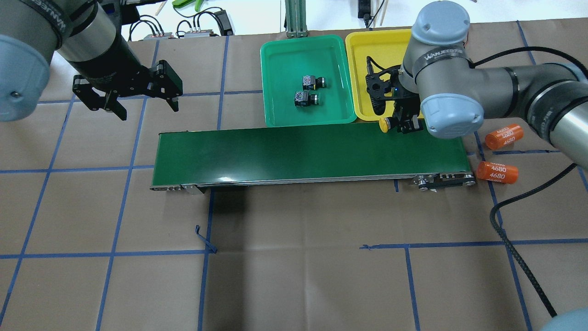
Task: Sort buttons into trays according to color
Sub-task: 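Carry the yellow button into the yellow tray and open right gripper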
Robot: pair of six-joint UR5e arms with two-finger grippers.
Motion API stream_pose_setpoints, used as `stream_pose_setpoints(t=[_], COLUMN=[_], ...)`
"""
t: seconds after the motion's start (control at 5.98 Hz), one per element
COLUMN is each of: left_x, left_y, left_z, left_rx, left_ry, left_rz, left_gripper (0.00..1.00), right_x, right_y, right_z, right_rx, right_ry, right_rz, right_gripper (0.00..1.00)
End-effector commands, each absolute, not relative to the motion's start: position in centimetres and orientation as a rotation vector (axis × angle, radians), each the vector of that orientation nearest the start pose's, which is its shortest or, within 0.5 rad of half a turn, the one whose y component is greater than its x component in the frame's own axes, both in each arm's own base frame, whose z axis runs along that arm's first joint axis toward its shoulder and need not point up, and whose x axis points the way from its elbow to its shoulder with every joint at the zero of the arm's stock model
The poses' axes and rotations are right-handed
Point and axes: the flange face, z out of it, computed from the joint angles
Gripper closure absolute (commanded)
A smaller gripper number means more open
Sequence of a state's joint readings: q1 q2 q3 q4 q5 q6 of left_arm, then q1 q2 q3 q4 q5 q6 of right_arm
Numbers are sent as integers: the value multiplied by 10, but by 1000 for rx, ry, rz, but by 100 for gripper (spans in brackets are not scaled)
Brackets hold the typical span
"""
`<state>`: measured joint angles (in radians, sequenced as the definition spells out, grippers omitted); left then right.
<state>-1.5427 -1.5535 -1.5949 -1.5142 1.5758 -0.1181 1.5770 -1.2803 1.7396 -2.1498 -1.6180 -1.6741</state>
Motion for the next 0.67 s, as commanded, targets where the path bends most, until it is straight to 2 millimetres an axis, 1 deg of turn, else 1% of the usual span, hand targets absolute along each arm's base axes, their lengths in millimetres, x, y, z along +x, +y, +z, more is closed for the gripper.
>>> stream_pose_setpoints(t=[0.0, 0.17, 0.33, 0.5], left_x=[-118, -118, -118, -118], left_y=[-493, -493, -493, -493], left_z=[492, 492, 491, 492], left_rx=[-231, -231, -231, -229], left_ry=[3128, 3128, 3128, 3128], left_rz=[-85, -85, -82, -85], left_gripper=[1, 1, 1, 1], right_x=[103, 101, 101, 105], right_y=[-658, -705, -733, -738], right_z=[319, 303, 276, 239], right_rx=[-2422, -2424, -2403, -2357], right_ry=[2251, 2261, 2263, 2223], right_rz=[-149, -169, -161, -150], right_gripper=[91, 90, 90, 87])
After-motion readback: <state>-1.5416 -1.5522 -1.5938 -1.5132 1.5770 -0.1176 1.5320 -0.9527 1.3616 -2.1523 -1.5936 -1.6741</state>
